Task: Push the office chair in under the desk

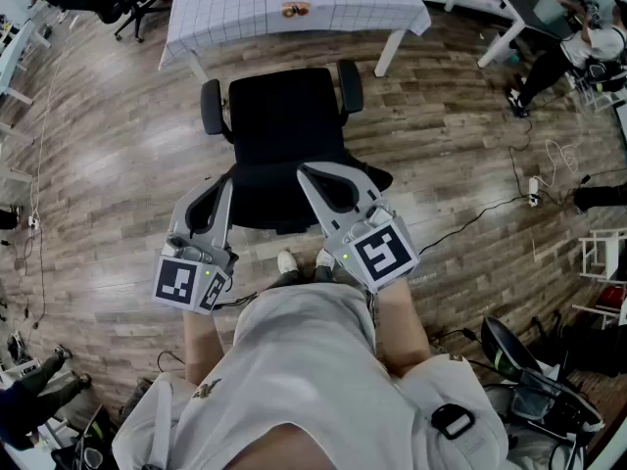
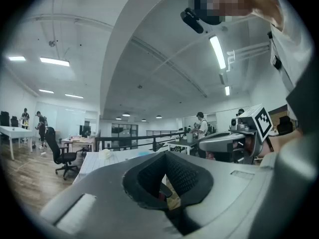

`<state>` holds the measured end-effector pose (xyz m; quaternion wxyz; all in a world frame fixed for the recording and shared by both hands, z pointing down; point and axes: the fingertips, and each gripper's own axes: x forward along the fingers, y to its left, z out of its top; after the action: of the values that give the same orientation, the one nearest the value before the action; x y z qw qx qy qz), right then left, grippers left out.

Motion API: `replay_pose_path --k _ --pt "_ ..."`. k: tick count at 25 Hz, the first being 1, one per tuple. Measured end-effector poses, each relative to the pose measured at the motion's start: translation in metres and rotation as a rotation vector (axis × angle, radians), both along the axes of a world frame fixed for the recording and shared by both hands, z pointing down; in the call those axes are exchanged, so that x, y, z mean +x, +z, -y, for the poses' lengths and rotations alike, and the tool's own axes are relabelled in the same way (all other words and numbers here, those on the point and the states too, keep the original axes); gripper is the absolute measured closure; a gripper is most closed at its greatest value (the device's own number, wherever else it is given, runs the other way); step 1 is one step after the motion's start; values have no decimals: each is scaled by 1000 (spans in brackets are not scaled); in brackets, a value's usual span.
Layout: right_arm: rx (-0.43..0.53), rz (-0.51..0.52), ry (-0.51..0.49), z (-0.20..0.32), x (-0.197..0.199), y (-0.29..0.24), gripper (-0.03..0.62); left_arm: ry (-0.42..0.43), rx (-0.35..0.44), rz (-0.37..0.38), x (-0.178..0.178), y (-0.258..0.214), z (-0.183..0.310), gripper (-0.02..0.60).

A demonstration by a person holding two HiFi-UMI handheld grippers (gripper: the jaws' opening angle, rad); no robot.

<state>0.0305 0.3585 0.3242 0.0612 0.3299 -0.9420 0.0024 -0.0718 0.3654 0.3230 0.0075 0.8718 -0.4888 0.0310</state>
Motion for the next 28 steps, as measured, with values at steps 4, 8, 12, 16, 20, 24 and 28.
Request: replay_pose_path --k 4,8,12,16,20,24,28 --pt "-5 6 -2 3 1 -1 588 5 -1 -6 1 -2 3 580" --pt "-9 4 -8 5 0 -1 588 5 2 1 1 -2 5 579" --pt "3 15 -13 1 1 -1 588 -7 13 24 -1 0 4 578" --pt "13 -2 -10 -2 8 1 588 -8 23 37 -4 0 2 578" --pt "22 -16 -20 -5 17 -2 588 18 34 56 -3 -2 0 578" --pt "35 -37 -37 -9 21 -4 586 65 44 81 1 -3 -7 552" --pt "38 -61 -49 -10 24 -4 586 111 47 124 6 -1 -11 524"
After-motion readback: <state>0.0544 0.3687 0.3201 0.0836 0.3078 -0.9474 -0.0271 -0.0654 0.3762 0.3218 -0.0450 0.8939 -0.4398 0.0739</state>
